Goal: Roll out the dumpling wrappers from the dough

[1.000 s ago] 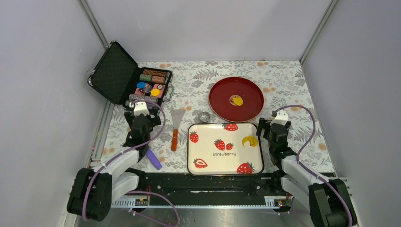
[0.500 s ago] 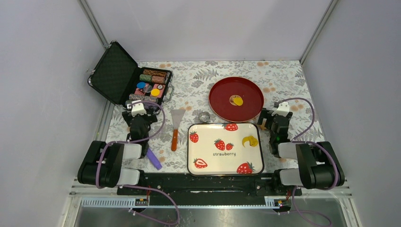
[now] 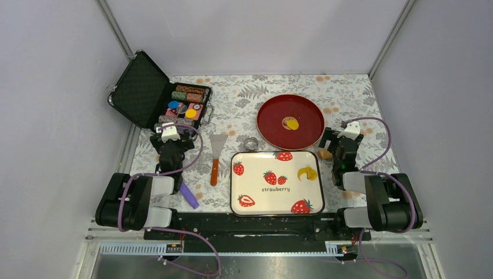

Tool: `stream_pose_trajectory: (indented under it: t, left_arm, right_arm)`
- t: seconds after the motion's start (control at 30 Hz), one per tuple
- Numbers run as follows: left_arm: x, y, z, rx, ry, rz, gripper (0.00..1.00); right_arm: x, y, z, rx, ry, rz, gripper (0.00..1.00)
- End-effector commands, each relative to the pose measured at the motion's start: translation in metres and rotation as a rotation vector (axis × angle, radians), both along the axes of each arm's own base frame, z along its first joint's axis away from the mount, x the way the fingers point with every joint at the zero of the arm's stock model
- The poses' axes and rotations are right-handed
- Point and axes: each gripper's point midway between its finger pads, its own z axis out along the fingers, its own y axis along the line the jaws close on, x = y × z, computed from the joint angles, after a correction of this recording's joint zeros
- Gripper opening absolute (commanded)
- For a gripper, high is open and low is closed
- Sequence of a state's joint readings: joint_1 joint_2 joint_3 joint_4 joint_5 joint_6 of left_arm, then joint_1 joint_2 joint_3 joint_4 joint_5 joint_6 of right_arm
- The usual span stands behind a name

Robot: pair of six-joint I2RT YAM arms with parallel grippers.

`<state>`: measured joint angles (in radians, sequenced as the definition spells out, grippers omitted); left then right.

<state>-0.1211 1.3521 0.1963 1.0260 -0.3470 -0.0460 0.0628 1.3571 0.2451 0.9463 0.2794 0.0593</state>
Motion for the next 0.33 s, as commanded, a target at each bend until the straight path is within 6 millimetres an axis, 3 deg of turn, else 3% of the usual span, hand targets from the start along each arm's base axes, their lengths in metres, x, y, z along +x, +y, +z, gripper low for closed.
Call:
stream_pose_trajectory:
  t: [0.0, 0.3]
  left_arm:
    - [0.0116, -0.0038, 0.0285, -0.021, -0.104, -0.017, 0.99]
    - [0.0122, -0.0042, 0.0288, -0.021, -0.104, -0.019, 0.99]
  right_arm:
    - [0.0102, -0.0058, 0.0205, 0.004, -0.076, -0.037, 0.99]
    - [0.0100, -0.0056, 0.0202, 0.004, -0.075, -0.036, 1.00]
